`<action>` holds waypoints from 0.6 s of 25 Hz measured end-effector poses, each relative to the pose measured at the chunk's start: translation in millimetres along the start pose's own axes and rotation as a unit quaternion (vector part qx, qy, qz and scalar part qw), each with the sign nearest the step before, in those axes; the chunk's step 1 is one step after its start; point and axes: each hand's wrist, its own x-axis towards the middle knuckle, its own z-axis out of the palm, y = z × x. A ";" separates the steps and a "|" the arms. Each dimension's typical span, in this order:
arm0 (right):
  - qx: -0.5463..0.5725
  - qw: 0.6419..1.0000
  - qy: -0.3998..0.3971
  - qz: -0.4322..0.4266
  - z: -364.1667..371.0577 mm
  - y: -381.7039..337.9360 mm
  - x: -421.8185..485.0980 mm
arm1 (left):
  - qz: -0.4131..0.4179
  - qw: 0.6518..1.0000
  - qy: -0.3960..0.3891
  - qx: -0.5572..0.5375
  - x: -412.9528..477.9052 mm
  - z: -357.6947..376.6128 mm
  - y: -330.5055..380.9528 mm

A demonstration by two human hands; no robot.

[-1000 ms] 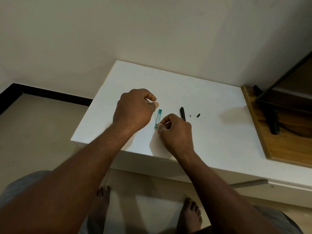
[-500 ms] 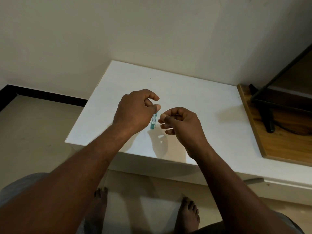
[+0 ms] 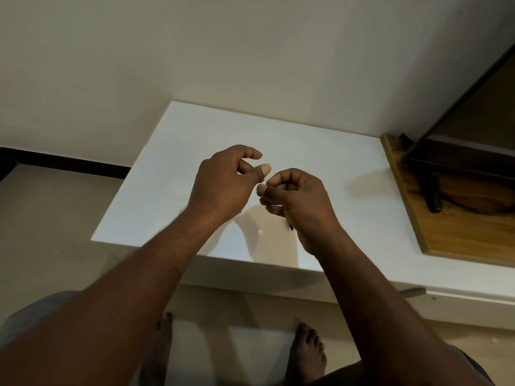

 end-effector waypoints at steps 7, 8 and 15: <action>0.031 0.997 0.064 0.031 -37.4 -15.2 2.9 | -0.053 0.997 -0.020 0.059 4.1 29.1 -2.3; 0.030 0.997 0.065 0.036 -39.6 -15.2 1.5 | -0.051 0.994 -0.037 0.089 2.3 37.2 -0.9; 0.038 0.996 0.084 0.020 -48.4 -19.7 -1.9 | -0.006 0.961 -0.024 0.277 -14.3 98.4 3.9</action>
